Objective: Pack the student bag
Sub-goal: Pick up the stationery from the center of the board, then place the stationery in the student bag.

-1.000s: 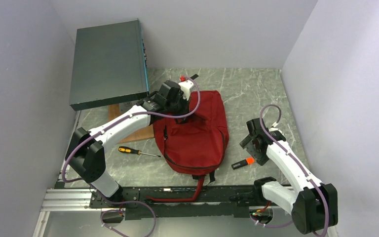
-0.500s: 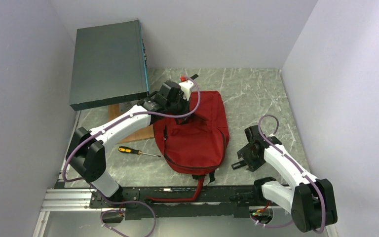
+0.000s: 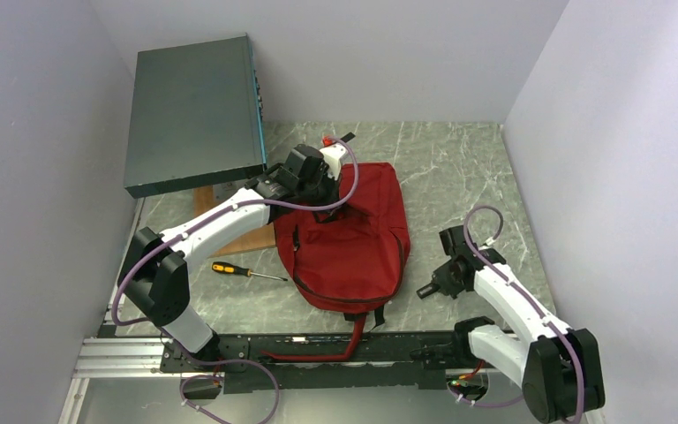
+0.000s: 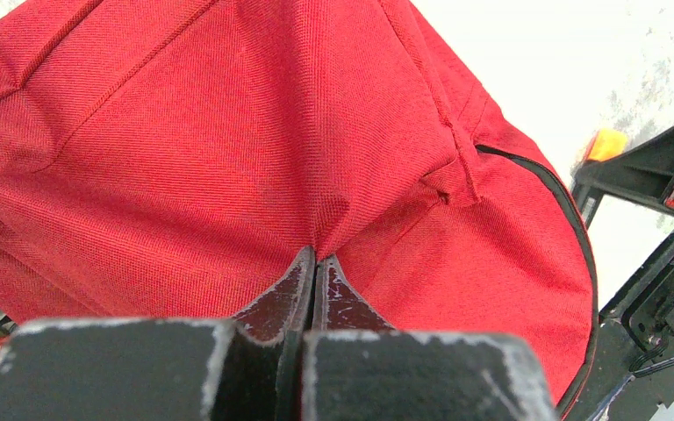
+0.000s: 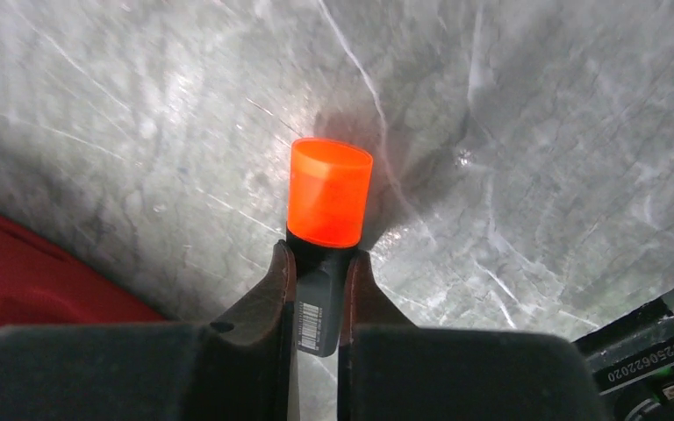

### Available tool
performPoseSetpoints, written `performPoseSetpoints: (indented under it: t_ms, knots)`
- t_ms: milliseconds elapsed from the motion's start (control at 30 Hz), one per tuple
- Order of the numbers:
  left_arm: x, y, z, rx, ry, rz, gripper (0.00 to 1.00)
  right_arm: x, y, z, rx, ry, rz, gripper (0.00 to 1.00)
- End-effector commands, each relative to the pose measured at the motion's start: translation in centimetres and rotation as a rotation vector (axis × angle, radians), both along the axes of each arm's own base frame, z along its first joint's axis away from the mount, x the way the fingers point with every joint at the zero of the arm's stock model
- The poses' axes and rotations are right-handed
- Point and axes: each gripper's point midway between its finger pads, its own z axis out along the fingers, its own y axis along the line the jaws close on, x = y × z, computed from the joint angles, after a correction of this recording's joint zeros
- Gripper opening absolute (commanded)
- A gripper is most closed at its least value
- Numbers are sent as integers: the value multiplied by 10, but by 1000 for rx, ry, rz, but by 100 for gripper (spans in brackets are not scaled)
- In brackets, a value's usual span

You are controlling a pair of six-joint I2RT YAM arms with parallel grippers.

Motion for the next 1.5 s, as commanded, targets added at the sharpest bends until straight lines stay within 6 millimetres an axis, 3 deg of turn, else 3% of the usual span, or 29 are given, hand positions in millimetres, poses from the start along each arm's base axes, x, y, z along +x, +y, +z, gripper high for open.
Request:
performPoseSetpoints:
  t_ms: [0, 67, 133, 267, 367, 500, 600, 733, 967, 1100, 1267, 1467]
  knots:
    - [0, -9, 17, -43, -28, -15, 0, 40, -16, 46, -129, -177, 93, 0]
    - [1, -9, 16, -35, -25, -15, 0, 62, -9, 80, -143, -316, 224, 0]
    - [0, -9, 17, -36, -20, -17, 0, 82, 12, 120, -132, -500, 441, 0]
    - [0, -8, 17, -34, -28, -15, 0, 96, 78, 188, -23, -863, 887, 0]
    - [0, -8, 17, -30, -21, -14, 0, 85, 129, 203, 241, -890, 1136, 0]
    - [-1, -6, 20, -36, -29, -7, 0, 55, 182, 216, 716, -901, 1277, 0]
    - [-1, -7, 20, -36, -28, -7, 0, 43, 206, 210, 812, -884, 1323, 0]
    - [-1, -9, 22, -40, -23, -11, 0, 45, 230, 196, 887, -810, 1322, 0]
    - [-4, -10, 24, -34, -24, -22, 0, 95, 240, 152, 972, -624, 913, 0]
    - [-6, -10, 26, -30, -31, -27, 0, 116, 249, 146, 1045, -608, 773, 0]
    - [-11, -11, 26, -20, -33, -55, 0, 151, 235, 132, 915, -680, 552, 0]
    - [-19, -12, 19, 23, -24, -97, 0, 179, 219, 132, 739, -721, 368, 0]
